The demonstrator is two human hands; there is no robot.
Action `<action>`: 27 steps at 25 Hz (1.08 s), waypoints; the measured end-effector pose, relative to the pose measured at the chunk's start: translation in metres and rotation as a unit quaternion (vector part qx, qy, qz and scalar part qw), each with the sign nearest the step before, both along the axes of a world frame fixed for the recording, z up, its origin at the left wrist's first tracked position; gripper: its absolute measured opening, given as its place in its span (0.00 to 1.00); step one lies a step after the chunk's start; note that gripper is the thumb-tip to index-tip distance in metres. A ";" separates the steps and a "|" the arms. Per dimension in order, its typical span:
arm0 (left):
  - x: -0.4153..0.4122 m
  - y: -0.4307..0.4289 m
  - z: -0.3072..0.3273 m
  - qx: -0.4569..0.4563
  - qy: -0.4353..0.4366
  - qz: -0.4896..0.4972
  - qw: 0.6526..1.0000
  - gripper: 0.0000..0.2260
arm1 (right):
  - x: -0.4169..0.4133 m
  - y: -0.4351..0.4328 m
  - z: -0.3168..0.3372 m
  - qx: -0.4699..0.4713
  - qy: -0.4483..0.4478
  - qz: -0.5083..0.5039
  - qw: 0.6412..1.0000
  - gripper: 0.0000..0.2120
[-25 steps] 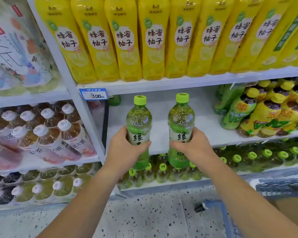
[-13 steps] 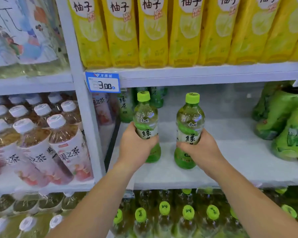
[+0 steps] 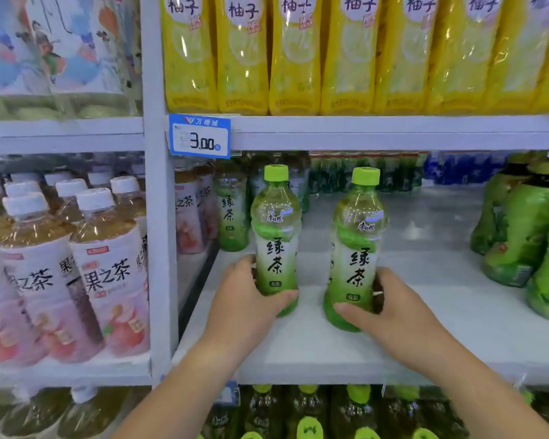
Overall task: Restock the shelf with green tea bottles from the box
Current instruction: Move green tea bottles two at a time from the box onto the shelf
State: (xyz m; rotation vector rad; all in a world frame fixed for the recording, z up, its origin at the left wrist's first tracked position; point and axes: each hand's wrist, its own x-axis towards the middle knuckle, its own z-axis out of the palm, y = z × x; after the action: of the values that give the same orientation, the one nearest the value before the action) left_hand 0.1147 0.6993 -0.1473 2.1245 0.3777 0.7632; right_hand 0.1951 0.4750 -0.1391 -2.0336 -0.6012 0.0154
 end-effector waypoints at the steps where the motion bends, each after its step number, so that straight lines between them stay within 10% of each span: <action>1: 0.004 0.000 0.002 0.002 -0.003 0.011 1.000 0.23 | 0.006 0.003 0.000 -0.012 -0.012 -0.001 1.000 0.22; 27: 0.136 0.051 0.015 0.187 0.083 0.188 0.961 0.21 | 0.171 0.140 -0.015 0.079 0.038 0.004 0.996 0.15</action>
State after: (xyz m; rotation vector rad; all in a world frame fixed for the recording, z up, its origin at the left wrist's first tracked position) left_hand 0.2508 0.7507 -0.1325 2.5185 0.7984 0.9301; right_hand 0.3659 0.6147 -0.1540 -1.8691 -0.5461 0.0487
